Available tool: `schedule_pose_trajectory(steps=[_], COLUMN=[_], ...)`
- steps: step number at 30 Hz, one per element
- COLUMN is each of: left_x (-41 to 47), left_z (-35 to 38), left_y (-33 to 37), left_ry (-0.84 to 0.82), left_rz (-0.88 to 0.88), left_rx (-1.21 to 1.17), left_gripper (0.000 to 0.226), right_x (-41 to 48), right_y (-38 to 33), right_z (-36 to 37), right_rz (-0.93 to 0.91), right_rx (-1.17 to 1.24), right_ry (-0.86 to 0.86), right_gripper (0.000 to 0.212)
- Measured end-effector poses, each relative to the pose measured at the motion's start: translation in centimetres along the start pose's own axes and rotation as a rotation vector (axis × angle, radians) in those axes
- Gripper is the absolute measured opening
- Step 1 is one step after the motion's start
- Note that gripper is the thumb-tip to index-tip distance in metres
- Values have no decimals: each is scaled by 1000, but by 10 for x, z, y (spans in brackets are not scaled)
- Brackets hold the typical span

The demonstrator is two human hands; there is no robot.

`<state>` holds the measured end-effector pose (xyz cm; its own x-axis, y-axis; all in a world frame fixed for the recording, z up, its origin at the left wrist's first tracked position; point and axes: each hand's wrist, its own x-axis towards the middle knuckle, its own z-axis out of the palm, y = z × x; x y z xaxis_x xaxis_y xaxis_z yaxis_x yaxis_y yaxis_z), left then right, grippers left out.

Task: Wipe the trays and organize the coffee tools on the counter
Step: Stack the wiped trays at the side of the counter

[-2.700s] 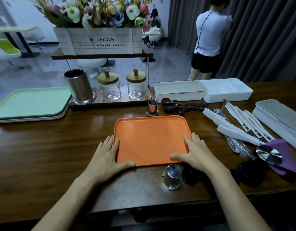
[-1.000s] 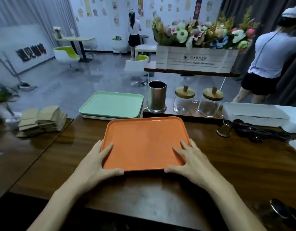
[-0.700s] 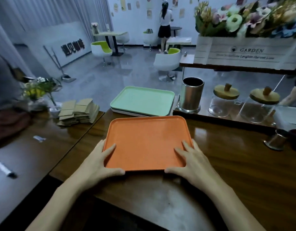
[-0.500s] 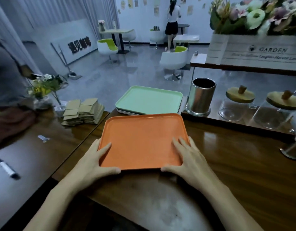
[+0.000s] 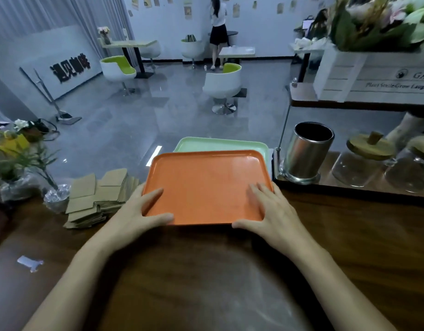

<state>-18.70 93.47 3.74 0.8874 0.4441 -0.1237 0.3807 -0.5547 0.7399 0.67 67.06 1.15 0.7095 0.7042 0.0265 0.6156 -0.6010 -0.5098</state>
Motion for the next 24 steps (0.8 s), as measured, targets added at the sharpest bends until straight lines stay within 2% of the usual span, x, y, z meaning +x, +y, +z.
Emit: schedule_pose_trajectory(steps=[7, 11, 15, 24], left_x=[87, 125, 150, 174], left_z=[-11, -9, -4, 5], left_y=[-25, -28, -33, -37], left_ry=[89, 109, 124, 118], left_rz=[60, 52, 62, 70], left_rx=[-57, -32, 5, 46], left_gripper=[111, 85, 73, 73], right_x=[48, 72, 87, 96], right_y=[-13, -10, -6, 1], right_z=[1, 5, 10, 13], right_rz=[87, 118, 143, 176], right_rx=[-8, -22, -24, -11], right_ry=[53, 66, 83, 72], right_gripper=[108, 110, 108, 104])
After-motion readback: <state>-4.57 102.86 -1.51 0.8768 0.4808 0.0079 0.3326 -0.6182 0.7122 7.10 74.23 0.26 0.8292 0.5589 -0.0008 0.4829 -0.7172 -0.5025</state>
